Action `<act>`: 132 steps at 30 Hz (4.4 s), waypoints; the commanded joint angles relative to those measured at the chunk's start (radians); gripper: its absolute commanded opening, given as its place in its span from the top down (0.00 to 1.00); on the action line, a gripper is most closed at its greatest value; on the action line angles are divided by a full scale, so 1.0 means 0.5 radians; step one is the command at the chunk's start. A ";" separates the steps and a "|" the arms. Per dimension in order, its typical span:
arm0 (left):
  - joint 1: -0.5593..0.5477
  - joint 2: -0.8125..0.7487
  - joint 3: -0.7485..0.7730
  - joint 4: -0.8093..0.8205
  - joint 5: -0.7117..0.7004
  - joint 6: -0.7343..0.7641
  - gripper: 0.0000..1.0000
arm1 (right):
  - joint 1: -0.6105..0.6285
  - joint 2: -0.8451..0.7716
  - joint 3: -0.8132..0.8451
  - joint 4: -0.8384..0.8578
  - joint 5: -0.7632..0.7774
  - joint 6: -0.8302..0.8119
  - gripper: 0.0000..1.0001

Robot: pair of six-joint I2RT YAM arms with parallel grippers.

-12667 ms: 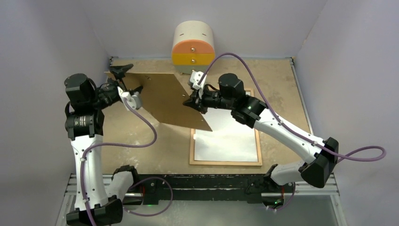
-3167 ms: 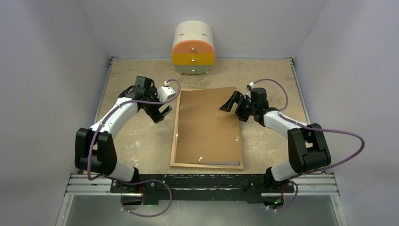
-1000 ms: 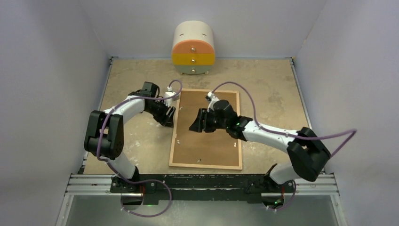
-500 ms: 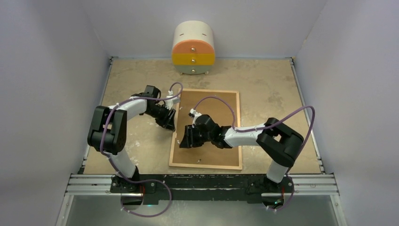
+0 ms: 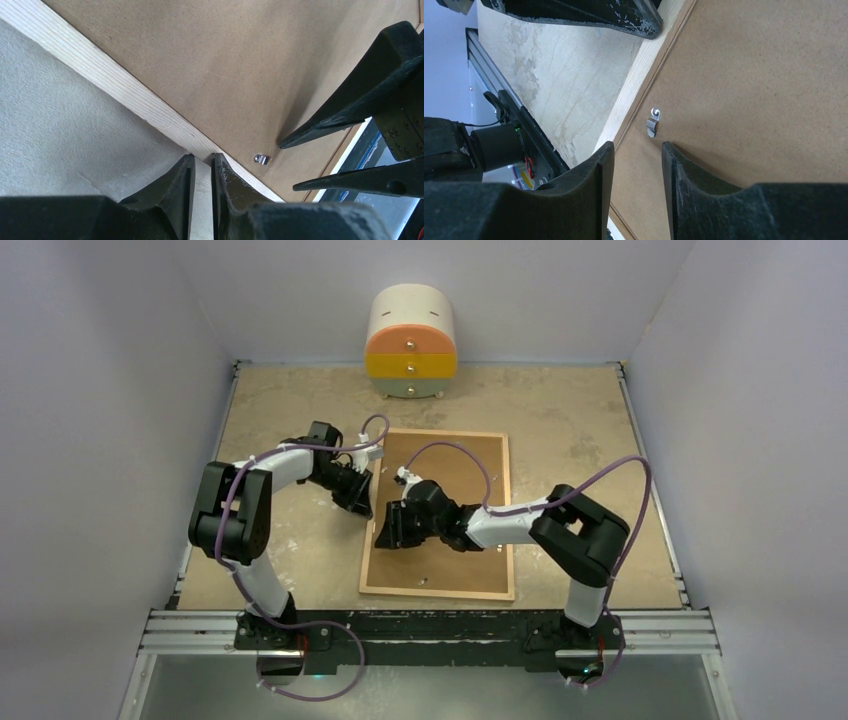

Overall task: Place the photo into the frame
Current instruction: Install the photo frame at the center of the board.

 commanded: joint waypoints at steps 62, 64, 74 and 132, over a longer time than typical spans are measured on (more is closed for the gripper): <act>-0.012 -0.015 0.044 -0.018 -0.106 0.113 0.85 | 0.126 -0.002 -0.188 0.345 0.212 0.486 0.64; -0.012 -0.014 0.040 -0.016 -0.103 0.111 0.86 | 0.137 0.038 -0.151 0.347 0.219 0.490 0.65; -0.012 -0.020 0.019 -0.003 -0.065 0.088 0.87 | 0.162 0.164 -0.026 0.328 0.310 0.492 0.66; -0.021 0.064 0.037 -0.006 0.047 0.081 0.95 | 0.178 0.291 0.083 0.436 0.787 0.423 0.83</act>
